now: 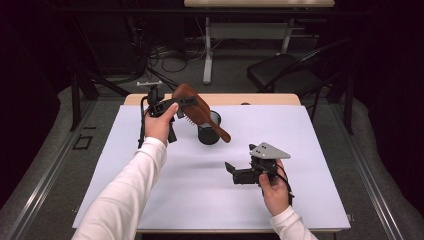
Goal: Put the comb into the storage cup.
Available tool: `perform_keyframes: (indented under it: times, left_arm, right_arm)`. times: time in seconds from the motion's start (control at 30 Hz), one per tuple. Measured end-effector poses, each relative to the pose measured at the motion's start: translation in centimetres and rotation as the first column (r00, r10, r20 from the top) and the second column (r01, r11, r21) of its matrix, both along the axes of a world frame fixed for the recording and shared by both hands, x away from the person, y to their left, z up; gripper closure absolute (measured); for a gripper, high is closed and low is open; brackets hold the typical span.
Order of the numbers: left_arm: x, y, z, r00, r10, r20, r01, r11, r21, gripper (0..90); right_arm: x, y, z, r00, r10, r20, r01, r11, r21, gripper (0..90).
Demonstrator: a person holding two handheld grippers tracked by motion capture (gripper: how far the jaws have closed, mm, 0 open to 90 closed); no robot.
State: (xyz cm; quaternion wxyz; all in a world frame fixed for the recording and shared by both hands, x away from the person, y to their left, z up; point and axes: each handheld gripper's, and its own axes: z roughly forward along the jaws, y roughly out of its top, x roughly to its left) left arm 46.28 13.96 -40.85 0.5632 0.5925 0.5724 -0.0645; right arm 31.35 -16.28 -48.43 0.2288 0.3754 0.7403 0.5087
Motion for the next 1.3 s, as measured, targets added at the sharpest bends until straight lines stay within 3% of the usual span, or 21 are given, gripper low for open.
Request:
perform_keyframes:
  times: [0.33, 0.57, 0.77, 1.3]
  left_arm:
    - [0.1, -0.2, 0.3, 0.9995, 0.024, 0.018, -0.025, 0.9996, 0.016, 47.1]
    - [0.0, -0.3, 0.8, 0.9970, 0.052, 0.056, -0.053, 0.9985, 0.012, 47.1]
    - [-0.1, -0.3, 1.2, 0.9921, 0.083, 0.094, -0.086, 0.9957, 0.033, 47.2]
    - [0.1, -0.1, 2.1, 0.9859, 0.120, 0.117, -0.123, 0.9922, 0.020, 47.2]
  right_arm:
    - [0.0, -0.1, 0.0, 1.0000, -0.005, 0.001, 0.005, 1.000, -0.002, 0.0]
    - [-0.1, -0.1, 0.0, 1.0000, -0.006, 0.002, 0.006, 1.000, -0.001, 0.0]
    - [-0.1, -0.1, 0.0, 1.0000, -0.009, 0.003, 0.009, 1.000, 0.004, 0.0]
    - [-0.1, -0.2, 0.0, 1.0000, -0.008, -0.001, 0.008, 1.000, 0.004, 0.0]
